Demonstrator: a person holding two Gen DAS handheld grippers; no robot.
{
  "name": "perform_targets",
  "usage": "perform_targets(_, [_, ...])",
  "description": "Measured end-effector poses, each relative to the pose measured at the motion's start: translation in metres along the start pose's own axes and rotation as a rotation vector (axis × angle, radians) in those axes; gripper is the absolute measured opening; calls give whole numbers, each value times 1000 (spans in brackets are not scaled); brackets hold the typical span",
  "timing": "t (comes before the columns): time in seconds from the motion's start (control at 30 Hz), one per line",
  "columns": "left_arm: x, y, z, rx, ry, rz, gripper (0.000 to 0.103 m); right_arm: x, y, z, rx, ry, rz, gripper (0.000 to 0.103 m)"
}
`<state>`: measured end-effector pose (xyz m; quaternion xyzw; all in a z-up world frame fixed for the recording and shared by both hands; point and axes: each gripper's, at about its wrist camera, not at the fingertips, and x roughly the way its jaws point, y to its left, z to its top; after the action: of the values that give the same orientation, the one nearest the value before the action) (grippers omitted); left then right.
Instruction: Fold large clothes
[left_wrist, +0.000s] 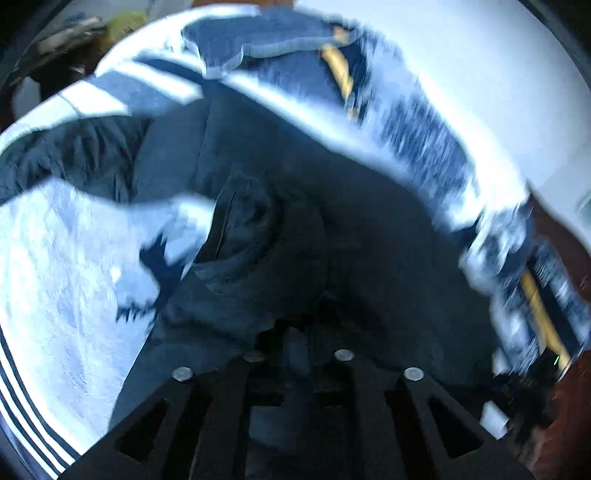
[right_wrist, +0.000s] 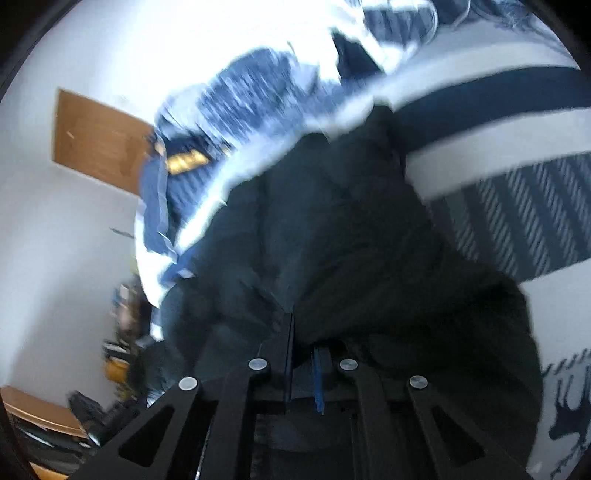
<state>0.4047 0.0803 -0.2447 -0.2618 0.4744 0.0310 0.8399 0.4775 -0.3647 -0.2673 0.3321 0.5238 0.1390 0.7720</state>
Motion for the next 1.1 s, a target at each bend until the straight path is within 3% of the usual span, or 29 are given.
perform_targets(0.03, [7,11,-10,13,54,18,10,16,-8,-5,10,45,-5,13])
perform_targets(0.1, [-15,23,-31,19,27,-7,11,17,-20,-15,71,63,51,13])
perform_targets(0.13, [-27,22,-37,31,9,-11,18,6,-22,-22,86,33,101,13])
perform_targets(0.17, [-51,23,-49,68,-25,3,39,-15,-21,-32,83,-10,154,19])
perform_targets(0.2, [-71,23,-58,95,-51,20,52,-40,-17,-41,72,-59,185,29])
perform_targets(0.23, [-90,23,-65,115,-83,37,76,-64,-11,-50,56,-102,198,69])
perform_targets(0.27, [-111,23,-73,134,-126,57,83,-100,-1,-62,40,-167,198,95])
perform_targets(0.33, [-149,22,-89,166,-181,103,84,-168,19,-86,1,-314,180,95])
perform_targets(0.43, [-186,27,-106,186,-180,132,84,-242,46,-124,-42,-403,153,95])
perform_targets(0.6, [-233,40,-119,182,-192,100,84,-308,95,-193,-112,-491,65,95])
perform_targets(0.67, [-243,40,-118,187,-202,119,84,-327,109,-224,-142,-532,74,95])
perform_targets(0.83, [-238,48,-122,220,-138,130,84,-330,122,-273,-150,-594,28,95])
perform_targets(0.97, [-224,58,-133,194,-81,106,84,-296,94,-280,-91,-531,-65,95])
perform_targets(1.1, [-203,60,-141,182,-12,95,84,-256,69,-274,-131,-457,-238,95])
